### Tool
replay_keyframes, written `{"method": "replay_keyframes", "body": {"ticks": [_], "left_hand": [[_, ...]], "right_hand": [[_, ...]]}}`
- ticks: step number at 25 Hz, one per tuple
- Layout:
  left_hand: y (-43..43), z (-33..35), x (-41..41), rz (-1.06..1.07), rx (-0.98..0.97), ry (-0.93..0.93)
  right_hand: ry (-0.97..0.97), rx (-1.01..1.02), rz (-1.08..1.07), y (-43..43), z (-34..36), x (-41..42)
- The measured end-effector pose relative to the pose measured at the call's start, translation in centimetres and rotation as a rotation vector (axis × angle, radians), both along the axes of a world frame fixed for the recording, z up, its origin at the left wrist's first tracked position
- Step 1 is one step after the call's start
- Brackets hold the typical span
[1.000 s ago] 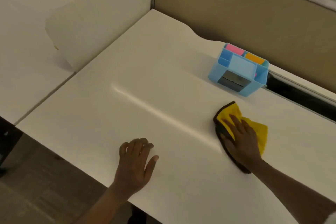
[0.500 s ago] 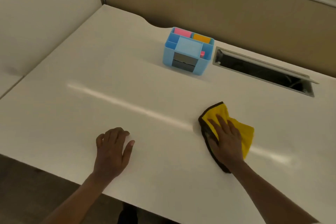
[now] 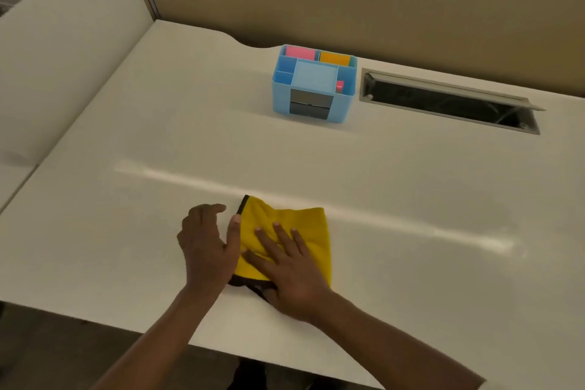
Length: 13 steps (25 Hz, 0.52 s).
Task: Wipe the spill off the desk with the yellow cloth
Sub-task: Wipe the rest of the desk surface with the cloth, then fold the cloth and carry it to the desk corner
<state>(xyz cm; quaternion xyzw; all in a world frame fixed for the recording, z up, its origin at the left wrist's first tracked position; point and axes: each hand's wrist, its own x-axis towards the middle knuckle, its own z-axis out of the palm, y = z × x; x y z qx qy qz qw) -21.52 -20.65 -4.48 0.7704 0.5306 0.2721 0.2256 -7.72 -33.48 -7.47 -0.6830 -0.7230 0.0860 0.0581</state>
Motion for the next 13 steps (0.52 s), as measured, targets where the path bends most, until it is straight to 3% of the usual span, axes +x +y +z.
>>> {"method": "replay_keyframes", "body": {"ticks": [3,5,8,13], "left_hand": [[-0.4,-0.5,1.8,-0.420,0.190,0.196],[-1.7,-1.4,2.9,-0.563,0.198,0.370],[-4.7,-1.4,4.0,-0.500,0.087,0.543],[-9.3,-0.4,6.4,-0.453,-0.034,0.655]], "right_hand": [[-0.080,-0.036,0.126,-3.7,0.9,1.7],[-0.035,-0.057,0.147,-6.4,0.9,2.5],[0.026,-0.046,0.056,-9.8,1.3,3.7],[0.084,-0.032,-0.288,-13.4,4.1,5.2]]}}
